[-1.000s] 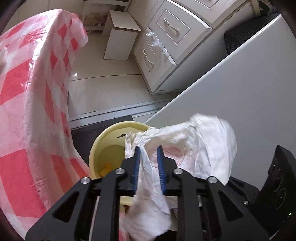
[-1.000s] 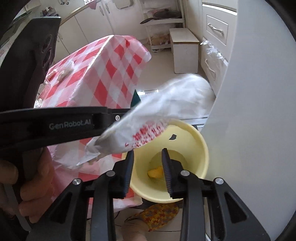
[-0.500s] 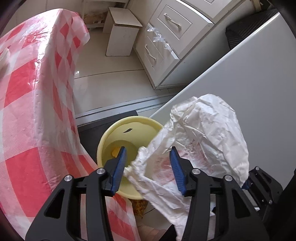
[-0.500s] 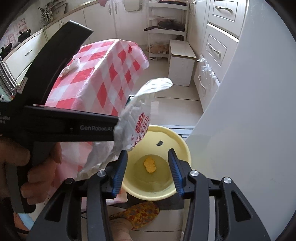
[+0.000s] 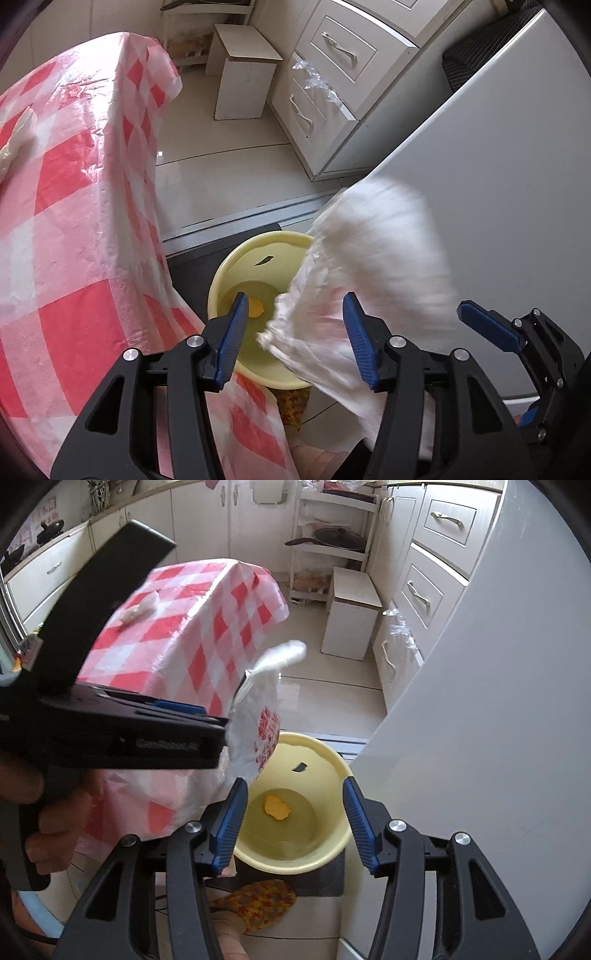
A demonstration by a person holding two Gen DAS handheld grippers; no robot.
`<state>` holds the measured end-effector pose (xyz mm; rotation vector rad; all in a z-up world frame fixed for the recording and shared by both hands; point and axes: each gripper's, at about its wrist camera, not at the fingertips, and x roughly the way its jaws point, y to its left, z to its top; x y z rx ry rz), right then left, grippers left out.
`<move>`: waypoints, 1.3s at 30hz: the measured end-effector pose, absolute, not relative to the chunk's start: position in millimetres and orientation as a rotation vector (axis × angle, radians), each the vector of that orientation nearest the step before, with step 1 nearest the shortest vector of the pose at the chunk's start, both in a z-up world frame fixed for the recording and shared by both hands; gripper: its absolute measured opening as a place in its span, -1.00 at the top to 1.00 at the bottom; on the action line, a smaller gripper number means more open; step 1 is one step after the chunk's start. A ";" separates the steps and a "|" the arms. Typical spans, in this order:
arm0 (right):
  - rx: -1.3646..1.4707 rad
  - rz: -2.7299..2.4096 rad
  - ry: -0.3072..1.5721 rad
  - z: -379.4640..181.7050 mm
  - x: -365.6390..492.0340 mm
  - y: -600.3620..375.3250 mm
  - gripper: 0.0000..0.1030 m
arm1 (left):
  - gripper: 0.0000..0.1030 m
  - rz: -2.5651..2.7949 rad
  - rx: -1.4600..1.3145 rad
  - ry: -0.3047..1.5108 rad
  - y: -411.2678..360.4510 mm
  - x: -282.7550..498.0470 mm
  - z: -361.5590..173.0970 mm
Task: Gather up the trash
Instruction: 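Carry bag and tissue to the yellow bucket and open both tools, then grasp the blue milk carton on the table with the left tool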
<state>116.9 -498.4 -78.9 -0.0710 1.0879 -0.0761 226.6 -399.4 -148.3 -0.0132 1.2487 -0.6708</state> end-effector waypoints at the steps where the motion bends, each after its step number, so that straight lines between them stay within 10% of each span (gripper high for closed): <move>1: -0.078 -0.087 1.091 -79.6 116.6 -499.5 -0.05 | 0.03 -0.670 -0.011 1.248 -399.9 226.5 -148.2; 21: -0.005 -0.025 1.007 -57.9 131.1 -484.8 -0.09 | -0.05 -0.557 0.158 1.066 -344.9 190.3 -103.0; 39: 0.017 0.435 0.893 -46.4 182.8 -315.6 -0.26 | -0.24 0.053 -0.228 0.887 -27.8 211.3 -39.7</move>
